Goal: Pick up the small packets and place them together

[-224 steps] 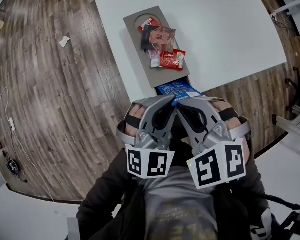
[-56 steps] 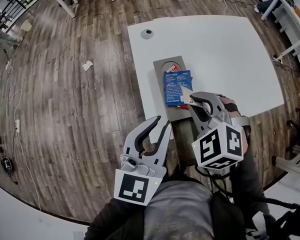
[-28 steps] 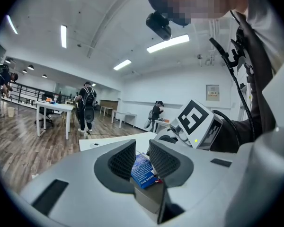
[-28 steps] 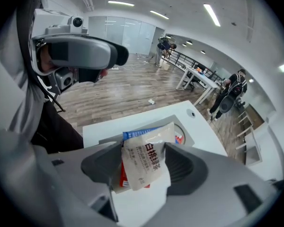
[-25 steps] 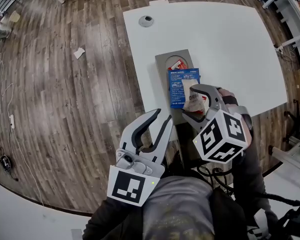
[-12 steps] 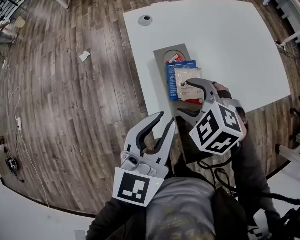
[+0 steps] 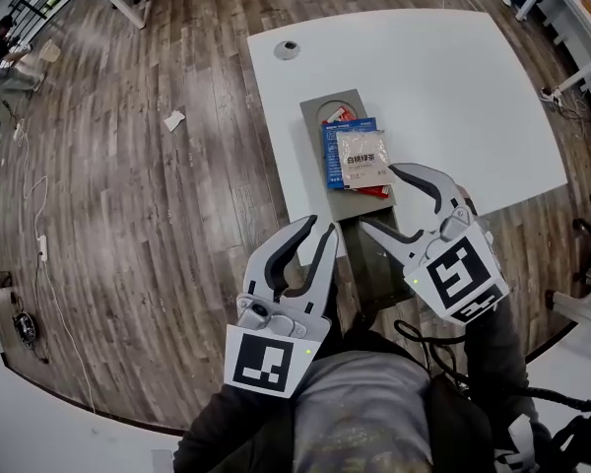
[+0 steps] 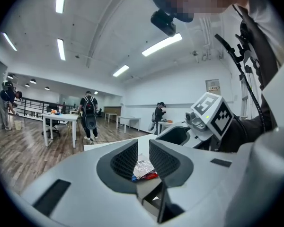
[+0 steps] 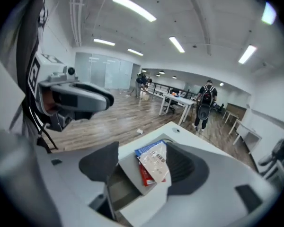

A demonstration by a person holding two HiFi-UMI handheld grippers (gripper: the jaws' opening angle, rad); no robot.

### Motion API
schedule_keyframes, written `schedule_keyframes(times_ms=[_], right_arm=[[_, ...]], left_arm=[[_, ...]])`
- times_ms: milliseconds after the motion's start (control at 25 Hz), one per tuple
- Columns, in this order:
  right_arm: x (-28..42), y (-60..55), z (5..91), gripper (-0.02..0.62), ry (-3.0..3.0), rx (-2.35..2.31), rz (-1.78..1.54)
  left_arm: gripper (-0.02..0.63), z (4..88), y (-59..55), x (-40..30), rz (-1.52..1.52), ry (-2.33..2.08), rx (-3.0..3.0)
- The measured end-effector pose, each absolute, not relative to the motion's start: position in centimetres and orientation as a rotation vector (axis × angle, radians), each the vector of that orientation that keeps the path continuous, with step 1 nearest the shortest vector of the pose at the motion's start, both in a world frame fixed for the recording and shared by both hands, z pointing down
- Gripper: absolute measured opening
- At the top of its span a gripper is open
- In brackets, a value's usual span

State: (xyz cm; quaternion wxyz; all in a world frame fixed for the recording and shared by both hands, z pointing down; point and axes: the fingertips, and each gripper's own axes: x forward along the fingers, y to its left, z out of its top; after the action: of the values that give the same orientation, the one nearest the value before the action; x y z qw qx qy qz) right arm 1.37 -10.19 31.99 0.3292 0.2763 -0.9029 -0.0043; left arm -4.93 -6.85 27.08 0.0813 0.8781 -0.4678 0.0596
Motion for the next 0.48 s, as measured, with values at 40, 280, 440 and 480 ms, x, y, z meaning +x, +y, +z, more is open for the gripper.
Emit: schedule_keyframes(times_ms=[40,280,440,480], right_arm=[[1.6,-9.4,30.9,0.324,-2.431,0.746,0.02],[4.2,-3.0,24.6,0.006,-2.753,0.939,0.13],[6.4,1.0,22.9,0.006,-2.822,1.113,0.203],[6.9,1.6,22.5,0.006,-2.836,1.147,0.208]], left_arm=[[0.074,26.6,-6.4,-4.9,0.169,-1.424,2.626],[0.041,24.2,-2.4,-2.7,0.196,-1.545,2.655],[0.003,23.1,1.2,0.0,0.254,-1.572,2.679],[0.003,22.6,1.9,0.8,0.249,-1.572,2.692]])
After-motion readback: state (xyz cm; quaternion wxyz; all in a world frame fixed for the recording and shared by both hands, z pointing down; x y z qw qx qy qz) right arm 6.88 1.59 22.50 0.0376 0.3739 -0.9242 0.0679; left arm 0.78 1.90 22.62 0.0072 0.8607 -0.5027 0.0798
